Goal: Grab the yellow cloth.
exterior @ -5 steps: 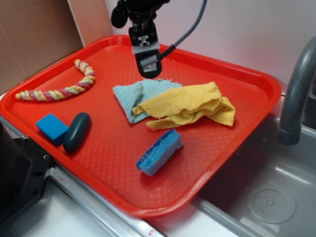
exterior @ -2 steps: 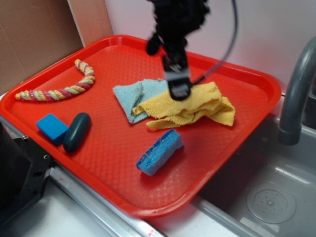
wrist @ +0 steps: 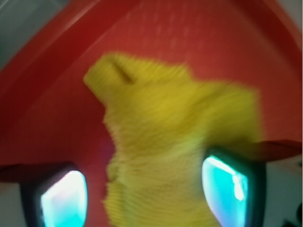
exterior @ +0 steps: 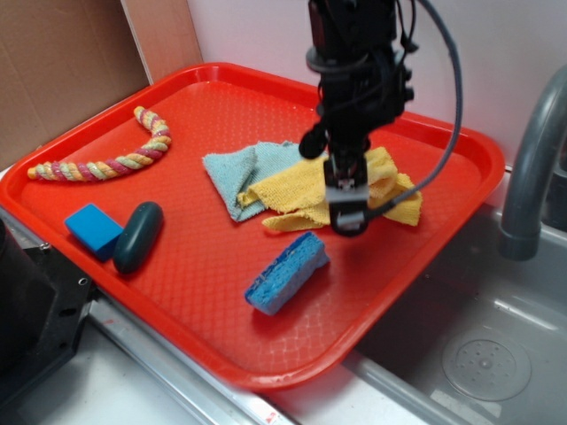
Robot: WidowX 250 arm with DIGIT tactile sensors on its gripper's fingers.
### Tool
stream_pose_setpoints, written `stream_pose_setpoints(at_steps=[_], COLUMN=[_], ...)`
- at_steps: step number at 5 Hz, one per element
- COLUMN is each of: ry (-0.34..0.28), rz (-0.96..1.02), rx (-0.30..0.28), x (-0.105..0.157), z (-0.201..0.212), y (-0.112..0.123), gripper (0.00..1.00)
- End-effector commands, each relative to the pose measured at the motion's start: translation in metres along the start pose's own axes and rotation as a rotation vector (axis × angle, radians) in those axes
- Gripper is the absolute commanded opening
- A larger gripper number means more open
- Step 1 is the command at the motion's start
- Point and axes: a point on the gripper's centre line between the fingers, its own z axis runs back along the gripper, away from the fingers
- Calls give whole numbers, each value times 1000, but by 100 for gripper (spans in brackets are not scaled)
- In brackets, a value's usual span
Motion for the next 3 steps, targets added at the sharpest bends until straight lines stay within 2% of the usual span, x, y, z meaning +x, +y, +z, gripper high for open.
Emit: stream_pose_setpoints(at_steps=[1, 2, 3], ry=[129, 151, 173], rz=[113, 175, 193], rx=[26, 32, 44], x=[-30, -47, -52], z=[0, 2, 7], y=[-20, -24, -33], gripper=[0, 0, 0])
